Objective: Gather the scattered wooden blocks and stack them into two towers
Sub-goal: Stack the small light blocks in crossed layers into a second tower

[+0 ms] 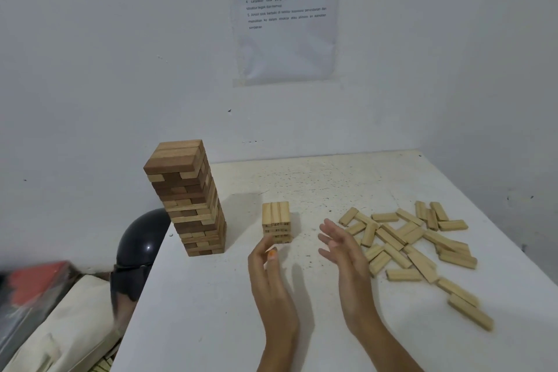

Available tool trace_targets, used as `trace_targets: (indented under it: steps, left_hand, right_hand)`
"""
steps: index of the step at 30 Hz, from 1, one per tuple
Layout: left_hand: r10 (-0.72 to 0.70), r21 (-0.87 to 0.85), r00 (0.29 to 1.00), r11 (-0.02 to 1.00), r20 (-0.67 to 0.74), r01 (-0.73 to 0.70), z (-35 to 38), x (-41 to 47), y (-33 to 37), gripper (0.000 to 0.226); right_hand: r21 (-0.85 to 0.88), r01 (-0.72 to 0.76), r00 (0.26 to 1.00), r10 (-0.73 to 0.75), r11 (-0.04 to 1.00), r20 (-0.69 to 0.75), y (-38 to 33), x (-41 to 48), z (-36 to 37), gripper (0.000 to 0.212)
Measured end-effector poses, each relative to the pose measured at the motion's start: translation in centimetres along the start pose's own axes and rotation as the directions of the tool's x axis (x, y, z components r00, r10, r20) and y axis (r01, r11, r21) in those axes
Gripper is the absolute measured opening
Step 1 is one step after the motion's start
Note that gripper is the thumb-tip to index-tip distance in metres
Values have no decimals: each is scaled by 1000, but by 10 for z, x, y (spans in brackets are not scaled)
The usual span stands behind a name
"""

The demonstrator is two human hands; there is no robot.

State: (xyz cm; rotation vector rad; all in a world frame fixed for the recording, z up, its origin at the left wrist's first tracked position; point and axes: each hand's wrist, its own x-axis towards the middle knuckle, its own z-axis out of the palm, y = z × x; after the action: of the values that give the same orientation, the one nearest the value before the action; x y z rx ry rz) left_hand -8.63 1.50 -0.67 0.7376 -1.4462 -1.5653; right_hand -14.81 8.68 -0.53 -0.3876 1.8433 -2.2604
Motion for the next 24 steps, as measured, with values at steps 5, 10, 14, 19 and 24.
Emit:
trace_targets:
  steps: [5, 10, 14, 19, 24]
  left_hand:
    - [29, 93, 977, 994, 212, -50, 16, -15, -4, 22]
    - [80, 219, 894, 956, 441, -194, 38, -29, -11, 30]
    - [135, 262, 794, 900, 593, -348, 56, -36, -17, 28]
    - [228, 339, 665, 718, 712, -608, 78, -37, -28, 30]
    - [247, 366, 548, 522, 800, -770, 86, -34, -41, 46]
  right_hand:
    - [-67, 17, 993, -25, 998, -116, -10, 8, -44, 34]
    - [-133, 4, 975, -34, 991, -221, -14, 10, -89, 30]
    - [-345, 8, 943, -122, 938, -311, -15, 9, -118, 29]
    - [-674, -8, 947, -212, 738, -243, -15, 14, -142, 25]
    - [-861, 31, 976, -200, 507, -82, -11, 24, -153, 25]
